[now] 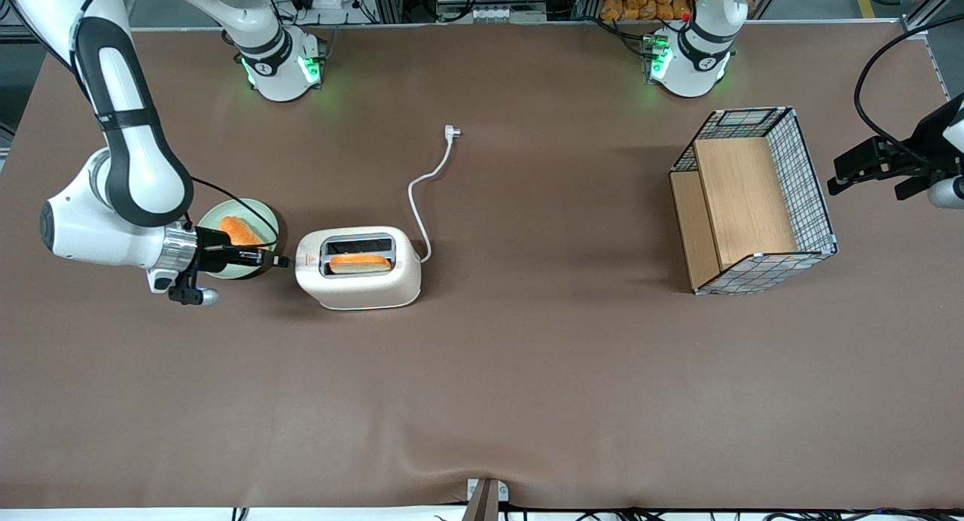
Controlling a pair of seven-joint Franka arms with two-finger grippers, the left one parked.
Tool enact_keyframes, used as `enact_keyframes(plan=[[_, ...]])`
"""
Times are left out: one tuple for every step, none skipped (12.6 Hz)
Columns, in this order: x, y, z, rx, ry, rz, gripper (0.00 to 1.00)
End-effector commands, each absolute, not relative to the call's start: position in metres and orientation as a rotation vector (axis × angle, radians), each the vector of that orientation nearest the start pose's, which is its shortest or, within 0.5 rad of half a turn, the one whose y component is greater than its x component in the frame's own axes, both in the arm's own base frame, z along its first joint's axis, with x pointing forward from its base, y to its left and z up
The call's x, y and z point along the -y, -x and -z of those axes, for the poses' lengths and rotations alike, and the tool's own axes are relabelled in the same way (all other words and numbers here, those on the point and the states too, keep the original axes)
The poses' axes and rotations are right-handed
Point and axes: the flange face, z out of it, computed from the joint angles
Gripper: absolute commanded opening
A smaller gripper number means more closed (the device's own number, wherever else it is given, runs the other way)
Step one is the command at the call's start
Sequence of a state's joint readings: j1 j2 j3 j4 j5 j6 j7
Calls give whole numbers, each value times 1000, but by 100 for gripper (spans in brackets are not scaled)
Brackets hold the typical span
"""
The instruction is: Press toaster button with right arm
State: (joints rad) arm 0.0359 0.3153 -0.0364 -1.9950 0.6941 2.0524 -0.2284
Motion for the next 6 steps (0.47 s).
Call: enact_keyframes(plan=[[-39, -589, -285, -226, 2531, -206, 0], [-38, -589, -280, -220, 2532, -210, 0], [-38, -589, -278, -205, 2534, -208, 0], [-37, -589, -275, -205, 2537, -204, 0], [-37, -589, -274, -206, 2539, -202, 0], [-37, -589, -270, -203, 2539, -208, 0]])
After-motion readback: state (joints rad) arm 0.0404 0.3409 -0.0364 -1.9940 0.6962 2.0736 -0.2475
